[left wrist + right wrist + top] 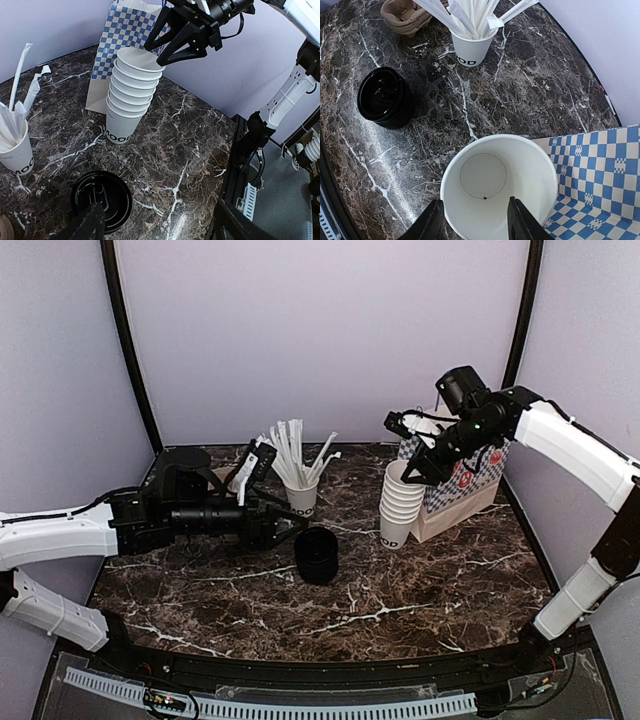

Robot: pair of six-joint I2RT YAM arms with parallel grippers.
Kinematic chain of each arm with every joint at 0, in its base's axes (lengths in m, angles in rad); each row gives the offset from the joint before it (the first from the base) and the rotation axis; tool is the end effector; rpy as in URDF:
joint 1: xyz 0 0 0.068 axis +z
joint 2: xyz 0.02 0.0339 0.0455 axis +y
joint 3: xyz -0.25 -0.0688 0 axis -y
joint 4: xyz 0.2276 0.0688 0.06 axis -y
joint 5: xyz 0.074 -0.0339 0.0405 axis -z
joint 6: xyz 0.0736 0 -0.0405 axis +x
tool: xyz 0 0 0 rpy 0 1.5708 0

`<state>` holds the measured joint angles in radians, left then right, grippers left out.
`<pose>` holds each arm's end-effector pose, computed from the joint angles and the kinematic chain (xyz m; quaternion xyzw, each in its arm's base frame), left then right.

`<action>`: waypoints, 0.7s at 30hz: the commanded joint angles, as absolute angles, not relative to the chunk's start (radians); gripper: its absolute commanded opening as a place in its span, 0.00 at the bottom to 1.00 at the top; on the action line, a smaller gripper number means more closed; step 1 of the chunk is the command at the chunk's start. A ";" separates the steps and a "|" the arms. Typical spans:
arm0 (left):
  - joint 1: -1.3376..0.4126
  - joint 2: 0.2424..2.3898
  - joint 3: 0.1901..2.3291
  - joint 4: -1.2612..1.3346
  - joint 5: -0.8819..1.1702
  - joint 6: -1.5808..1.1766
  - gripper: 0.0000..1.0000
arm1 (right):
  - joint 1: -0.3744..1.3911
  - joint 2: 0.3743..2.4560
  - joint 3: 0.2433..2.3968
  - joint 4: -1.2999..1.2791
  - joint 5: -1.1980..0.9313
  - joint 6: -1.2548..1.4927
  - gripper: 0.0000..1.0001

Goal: Pack the takeout coffee

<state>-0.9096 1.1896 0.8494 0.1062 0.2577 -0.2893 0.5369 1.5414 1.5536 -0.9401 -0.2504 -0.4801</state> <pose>0.1711 -0.2505 0.2925 0.3134 0.7169 -0.4300 0.4505 0.2713 0.1827 0.3099 -0.4928 0.8030 0.1273 0.3100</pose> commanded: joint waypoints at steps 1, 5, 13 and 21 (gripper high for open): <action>-0.923 1.237 0.898 0.189 0.245 -0.342 0.77 | 0.549 1.567 1.592 -0.957 -0.235 -0.473 0.43; -0.925 1.272 0.914 0.210 0.235 -0.357 0.77 | 0.568 1.569 1.596 -0.998 -0.297 -0.495 0.43; -0.929 1.367 0.980 0.245 0.188 -0.413 0.77 | 0.586 1.586 1.580 -0.997 -0.276 -0.480 0.43; -0.931 1.457 1.037 0.280 0.152 -0.463 0.76 | 0.585 1.601 1.575 -0.974 -0.239 -0.458 0.34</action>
<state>-0.9249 1.4395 0.9882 0.2363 0.1696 -0.4290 0.5789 1.5932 1.5734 -0.9951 -0.2604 -0.4751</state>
